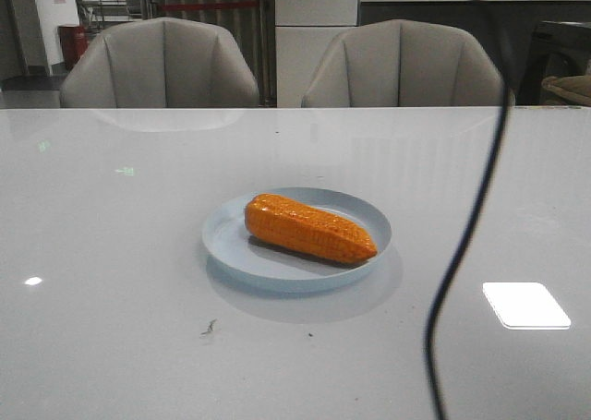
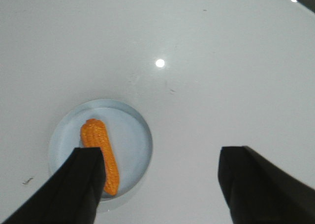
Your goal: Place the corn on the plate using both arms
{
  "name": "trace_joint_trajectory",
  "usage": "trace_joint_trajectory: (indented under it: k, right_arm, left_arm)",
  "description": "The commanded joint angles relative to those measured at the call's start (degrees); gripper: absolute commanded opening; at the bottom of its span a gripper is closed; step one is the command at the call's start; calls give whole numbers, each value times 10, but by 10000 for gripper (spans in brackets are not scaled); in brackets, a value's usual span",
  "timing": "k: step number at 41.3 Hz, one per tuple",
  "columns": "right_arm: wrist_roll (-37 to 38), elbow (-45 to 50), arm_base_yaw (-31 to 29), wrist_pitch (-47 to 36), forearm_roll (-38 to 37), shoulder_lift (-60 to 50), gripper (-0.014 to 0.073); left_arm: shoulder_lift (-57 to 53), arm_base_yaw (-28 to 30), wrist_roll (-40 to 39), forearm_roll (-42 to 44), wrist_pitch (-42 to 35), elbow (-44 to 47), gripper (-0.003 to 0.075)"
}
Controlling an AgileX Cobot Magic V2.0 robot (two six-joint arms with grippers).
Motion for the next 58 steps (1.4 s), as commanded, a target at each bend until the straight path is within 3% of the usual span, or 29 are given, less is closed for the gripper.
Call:
trace_joint_trajectory:
  k: [1, 8, 16, 22, 34, 40, 58]
  right_arm:
    - [2, 20, -51, -8, -7, -73, 584]
    - [2, 169, -142, -46, -7, -165, 584]
    - [2, 415, -222, -166, -5, -293, 584]
    - [2, 558, -253, -235, 0, -372, 584]
    - [23, 780, -263, -284, 2, -482, 584]
    - [30, 829, -263, -300, 3, -505, 584]
    - [30, 828, -263, -300, 3, -507, 584]
  left_arm:
    - [-9, 0, -6, -7, -36, -21, 204]
    - [-9, 0, -6, -7, -36, -21, 204]
    - [-9, 0, -6, -7, -36, -21, 204]
    - [-9, 0, -6, -7, -36, -21, 204]
    - [-9, 0, -6, -7, -36, -21, 204]
    - [-9, 0, -6, -7, -36, -21, 204]
    - [-9, 0, -6, -7, -36, -21, 203]
